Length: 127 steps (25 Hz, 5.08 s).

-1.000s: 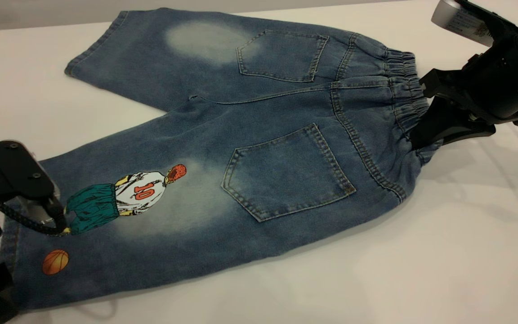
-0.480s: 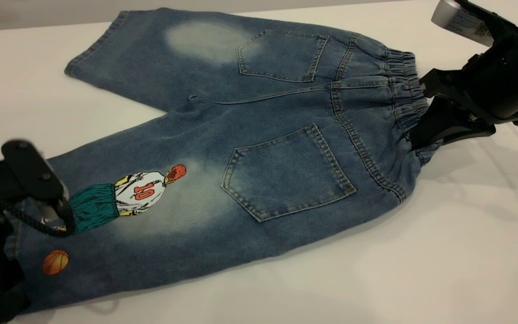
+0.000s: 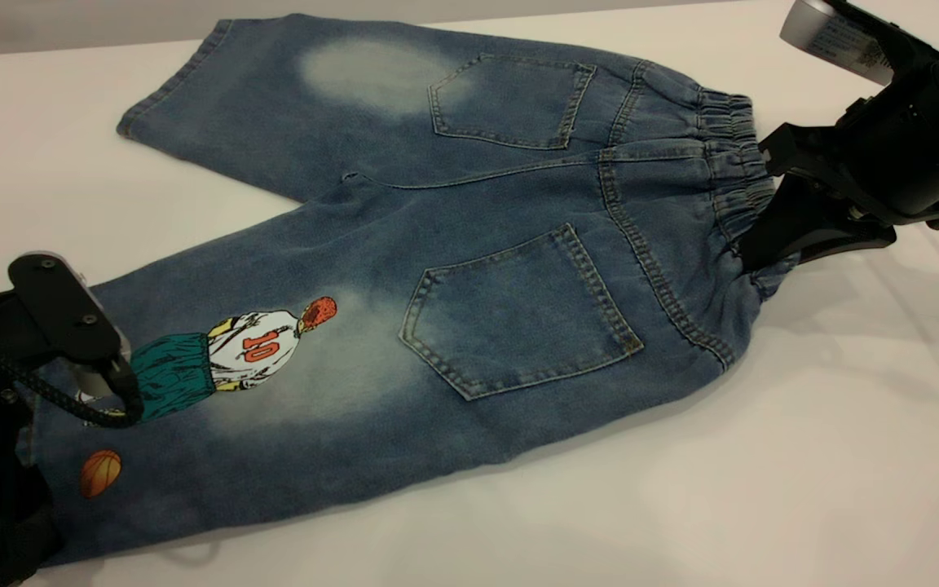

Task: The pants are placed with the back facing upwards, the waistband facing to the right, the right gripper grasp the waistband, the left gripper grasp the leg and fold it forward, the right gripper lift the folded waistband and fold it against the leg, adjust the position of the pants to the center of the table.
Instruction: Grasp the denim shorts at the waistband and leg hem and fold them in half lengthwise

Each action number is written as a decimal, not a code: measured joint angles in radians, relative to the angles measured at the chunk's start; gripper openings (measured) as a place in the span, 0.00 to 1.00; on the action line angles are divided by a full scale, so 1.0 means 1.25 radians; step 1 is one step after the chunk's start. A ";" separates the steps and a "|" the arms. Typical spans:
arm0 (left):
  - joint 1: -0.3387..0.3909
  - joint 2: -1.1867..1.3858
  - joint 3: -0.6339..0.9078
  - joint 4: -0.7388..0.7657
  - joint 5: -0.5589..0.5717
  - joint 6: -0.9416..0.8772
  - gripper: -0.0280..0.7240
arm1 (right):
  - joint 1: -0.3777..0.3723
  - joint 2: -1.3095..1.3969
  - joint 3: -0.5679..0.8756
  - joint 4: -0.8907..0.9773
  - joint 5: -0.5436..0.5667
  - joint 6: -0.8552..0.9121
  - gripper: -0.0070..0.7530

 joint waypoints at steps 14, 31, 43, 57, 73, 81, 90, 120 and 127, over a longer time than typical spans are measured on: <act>0.000 -0.016 -0.001 0.002 0.027 0.000 0.08 | 0.000 0.000 0.000 0.000 0.057 0.000 0.08; 0.000 -0.370 -0.126 0.091 0.191 -0.014 0.08 | 0.000 -0.143 0.001 -0.003 0.135 0.043 0.08; 0.150 -0.321 -0.329 0.182 0.148 -0.015 0.08 | 0.000 -0.143 0.001 0.132 0.159 0.081 0.08; 0.169 -0.055 -0.594 0.193 0.092 -0.055 0.08 | -0.010 -0.143 0.001 0.379 0.166 0.140 0.08; 0.168 0.175 -0.863 0.194 0.085 -0.055 0.08 | -0.056 -0.143 0.001 0.382 0.143 0.353 0.10; 0.166 0.202 -0.863 0.213 0.072 -0.052 0.08 | -0.056 -0.143 0.001 0.382 0.103 0.538 0.10; 0.159 0.202 -0.863 0.213 0.063 -0.051 0.08 | -0.056 -0.133 -0.015 0.382 0.021 0.648 0.11; 0.145 0.242 -0.863 0.212 0.081 -0.052 0.08 | -0.056 -0.004 -0.158 0.380 0.114 0.657 0.49; 0.145 0.253 -0.863 0.212 0.062 -0.053 0.10 | -0.055 -0.004 -0.158 0.380 0.214 0.478 0.49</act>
